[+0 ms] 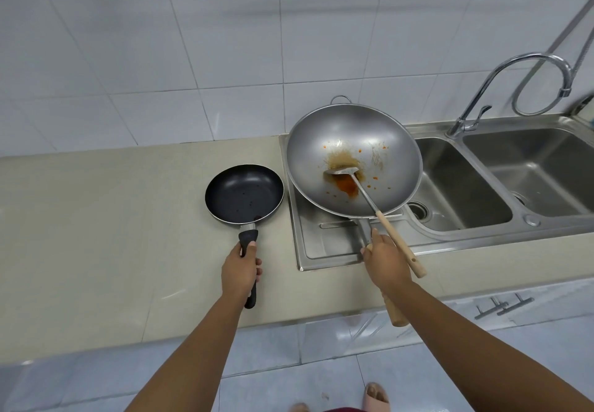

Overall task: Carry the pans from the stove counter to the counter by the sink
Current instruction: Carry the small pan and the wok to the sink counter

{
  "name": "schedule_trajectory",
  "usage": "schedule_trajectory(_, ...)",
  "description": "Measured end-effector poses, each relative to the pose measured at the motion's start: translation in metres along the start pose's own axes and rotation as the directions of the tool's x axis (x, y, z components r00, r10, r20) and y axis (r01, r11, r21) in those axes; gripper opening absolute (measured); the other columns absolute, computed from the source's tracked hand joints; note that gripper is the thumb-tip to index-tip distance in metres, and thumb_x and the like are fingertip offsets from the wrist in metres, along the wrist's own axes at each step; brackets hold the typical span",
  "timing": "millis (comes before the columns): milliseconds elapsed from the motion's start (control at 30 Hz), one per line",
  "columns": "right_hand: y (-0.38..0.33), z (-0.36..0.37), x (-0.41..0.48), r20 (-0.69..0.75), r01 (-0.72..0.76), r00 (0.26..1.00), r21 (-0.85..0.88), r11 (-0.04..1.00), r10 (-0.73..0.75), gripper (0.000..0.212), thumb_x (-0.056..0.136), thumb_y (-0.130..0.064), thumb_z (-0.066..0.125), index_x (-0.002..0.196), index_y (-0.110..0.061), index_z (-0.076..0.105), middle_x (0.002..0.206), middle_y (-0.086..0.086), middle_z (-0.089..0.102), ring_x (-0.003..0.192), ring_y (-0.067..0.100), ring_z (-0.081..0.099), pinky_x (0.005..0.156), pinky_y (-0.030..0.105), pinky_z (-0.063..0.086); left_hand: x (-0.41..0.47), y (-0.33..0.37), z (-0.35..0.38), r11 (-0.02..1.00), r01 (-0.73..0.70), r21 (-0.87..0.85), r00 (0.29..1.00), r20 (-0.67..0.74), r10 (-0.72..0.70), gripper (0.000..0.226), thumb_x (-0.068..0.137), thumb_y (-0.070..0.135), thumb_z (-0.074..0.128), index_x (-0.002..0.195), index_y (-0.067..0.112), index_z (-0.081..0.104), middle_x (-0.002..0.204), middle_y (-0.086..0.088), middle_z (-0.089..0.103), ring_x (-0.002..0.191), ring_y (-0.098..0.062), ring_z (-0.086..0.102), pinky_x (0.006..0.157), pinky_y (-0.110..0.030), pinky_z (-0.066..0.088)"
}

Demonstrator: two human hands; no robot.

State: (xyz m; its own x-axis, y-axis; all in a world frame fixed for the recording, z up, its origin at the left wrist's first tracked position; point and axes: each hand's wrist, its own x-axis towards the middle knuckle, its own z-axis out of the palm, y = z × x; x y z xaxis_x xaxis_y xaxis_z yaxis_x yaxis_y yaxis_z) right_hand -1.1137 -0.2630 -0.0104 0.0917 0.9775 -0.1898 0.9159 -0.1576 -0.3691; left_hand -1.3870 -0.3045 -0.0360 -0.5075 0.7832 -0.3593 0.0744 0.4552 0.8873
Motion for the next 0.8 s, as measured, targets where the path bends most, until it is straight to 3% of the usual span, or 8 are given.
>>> schedule_trajectory(67,0.001,0.001,-0.002,0.004,0.012,1.000,-0.039,0.999,-0.012,0.052,0.103,-0.017,0.046,0.151,-0.006,0.031,0.148,0.013,0.044,0.124,0.027,0.053,0.099,0.036,0.050,-0.005,0.004,0.000,0.985,-0.021,0.174,0.998,-0.052,0.031,0.041,0.101,0.037,0.044,0.132,0.013,0.056,0.107,-0.011,0.071,0.091,-0.029,0.066,0.086,-0.043,0.054)
schedule_trajectory(133,0.002,-0.002,-0.003,-0.030,0.028,0.999,-0.011,1.000,-0.028,0.052,0.104,-0.025,0.043,0.152,-0.008,0.030,0.149,0.010,0.045,0.123,0.025,0.055,0.097,0.036,0.052,-0.008,0.008,0.002,0.946,-0.039,0.323,0.996,-0.064,0.063,0.058,0.101,0.038,0.043,0.152,0.010,0.033,0.135,-0.012,0.059,0.119,-0.035,0.057,0.100,-0.045,0.044)
schedule_trajectory(267,-0.001,-0.011,-0.008,-0.052,0.135,0.989,-0.014,0.991,-0.136,0.062,0.104,-0.043,0.033,0.156,-0.011,0.021,0.165,0.002,0.015,0.147,0.023,0.024,0.116,0.037,0.031,-0.013,0.020,0.012,0.796,-0.153,0.585,0.980,-0.017,0.201,0.073,0.102,0.040,0.043,0.158,0.007,0.012,0.165,-0.011,0.014,0.151,-0.025,0.015,0.120,-0.048,0.015)
schedule_trajectory(333,0.001,-0.019,-0.008,-0.055,0.171,0.983,-0.036,0.985,-0.173,0.062,0.104,-0.043,0.030,0.157,-0.012,0.019,0.166,0.002,0.010,0.149,0.023,0.018,0.118,0.038,0.026,-0.014,0.031,0.023,0.725,-0.233,0.648,0.965,0.060,0.257,0.074,0.103,0.041,0.040,0.159,0.008,0.006,0.167,-0.009,0.004,0.153,-0.022,0.004,0.122,-0.047,0.008)
schedule_trajectory(500,0.036,-0.047,0.004,-0.031,0.107,0.993,-0.074,0.991,-0.110,0.059,0.106,-0.036,0.025,0.157,-0.011,0.013,0.166,0.008,0.003,0.152,0.028,0.001,0.122,0.043,0.012,-0.019,0.069,0.084,0.522,-0.499,0.691,0.866,0.376,0.329,0.069,0.105,0.044,0.027,0.159,0.009,0.000,0.167,-0.008,-0.003,0.153,-0.023,-0.002,0.122,-0.047,0.002)
schedule_trajectory(667,0.098,-0.075,0.001,0.009,-0.064,0.998,-0.086,0.994,0.065,0.062,0.105,-0.041,0.022,0.157,-0.009,0.014,0.166,0.008,0.001,0.152,0.028,-0.001,0.121,0.047,0.007,-0.050,0.097,0.172,0.276,-0.743,0.610,0.669,0.659,0.343,0.067,0.105,0.046,0.021,0.159,0.011,-0.001,0.167,-0.007,-0.005,0.153,-0.024,-0.006,0.121,-0.049,0.000)
schedule_trajectory(800,0.162,-0.098,-0.020,0.002,-0.172,0.985,-0.064,0.983,0.173,0.062,0.105,-0.043,0.018,0.157,-0.009,0.016,0.166,0.009,0.004,0.152,0.029,0.001,0.121,0.047,0.007,-0.093,0.107,0.253,0.049,-0.840,0.541,0.534,0.807,0.252,0.067,0.105,0.046,0.017,0.159,0.009,0.001,0.167,-0.009,0.000,0.153,-0.025,-0.002,0.121,-0.049,0.003)
